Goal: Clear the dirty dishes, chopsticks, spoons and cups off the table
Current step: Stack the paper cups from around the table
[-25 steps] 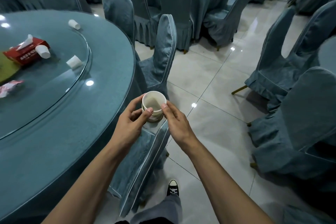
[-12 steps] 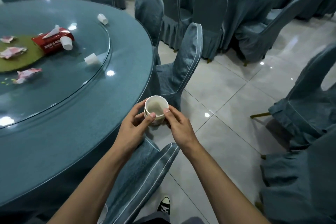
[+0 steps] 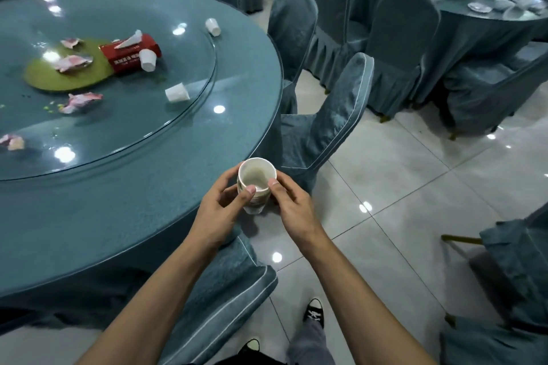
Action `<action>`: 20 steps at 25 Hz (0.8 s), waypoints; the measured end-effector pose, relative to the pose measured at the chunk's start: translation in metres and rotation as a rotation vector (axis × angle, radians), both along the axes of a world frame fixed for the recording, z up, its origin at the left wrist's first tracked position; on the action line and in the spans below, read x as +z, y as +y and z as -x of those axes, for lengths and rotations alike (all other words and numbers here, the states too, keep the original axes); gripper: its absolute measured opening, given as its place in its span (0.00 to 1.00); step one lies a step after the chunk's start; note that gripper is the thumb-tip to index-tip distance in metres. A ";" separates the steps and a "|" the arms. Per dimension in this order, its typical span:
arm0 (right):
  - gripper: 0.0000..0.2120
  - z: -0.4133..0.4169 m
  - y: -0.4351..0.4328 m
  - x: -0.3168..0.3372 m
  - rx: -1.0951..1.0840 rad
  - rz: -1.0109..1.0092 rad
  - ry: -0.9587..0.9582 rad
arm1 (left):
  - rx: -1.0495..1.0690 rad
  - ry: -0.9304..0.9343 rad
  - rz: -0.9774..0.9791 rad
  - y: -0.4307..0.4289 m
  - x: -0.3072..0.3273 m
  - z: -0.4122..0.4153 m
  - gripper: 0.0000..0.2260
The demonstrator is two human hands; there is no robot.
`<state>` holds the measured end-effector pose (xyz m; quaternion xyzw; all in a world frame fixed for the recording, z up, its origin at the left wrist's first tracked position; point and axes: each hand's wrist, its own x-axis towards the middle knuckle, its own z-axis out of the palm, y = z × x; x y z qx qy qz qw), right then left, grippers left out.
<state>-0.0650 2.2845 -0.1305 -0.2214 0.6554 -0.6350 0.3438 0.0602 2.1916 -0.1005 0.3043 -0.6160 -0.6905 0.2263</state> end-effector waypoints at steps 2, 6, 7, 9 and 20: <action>0.11 0.025 -0.001 0.002 0.054 -0.016 0.020 | 0.049 -0.002 0.002 0.006 -0.002 0.022 0.21; 0.11 0.079 -0.002 0.006 0.171 -0.031 0.054 | 0.173 0.002 0.000 0.018 -0.007 0.065 0.19; 0.11 0.091 -0.002 0.008 0.197 -0.035 0.055 | 0.199 -0.001 -0.001 0.021 -0.008 0.075 0.20; 0.11 0.109 -0.002 0.011 0.243 -0.031 0.047 | 0.237 -0.004 -0.004 0.028 -0.008 0.090 0.21; 0.12 0.177 -0.038 0.002 0.473 0.001 0.004 | 0.443 -0.007 -0.047 0.020 -0.014 0.147 0.23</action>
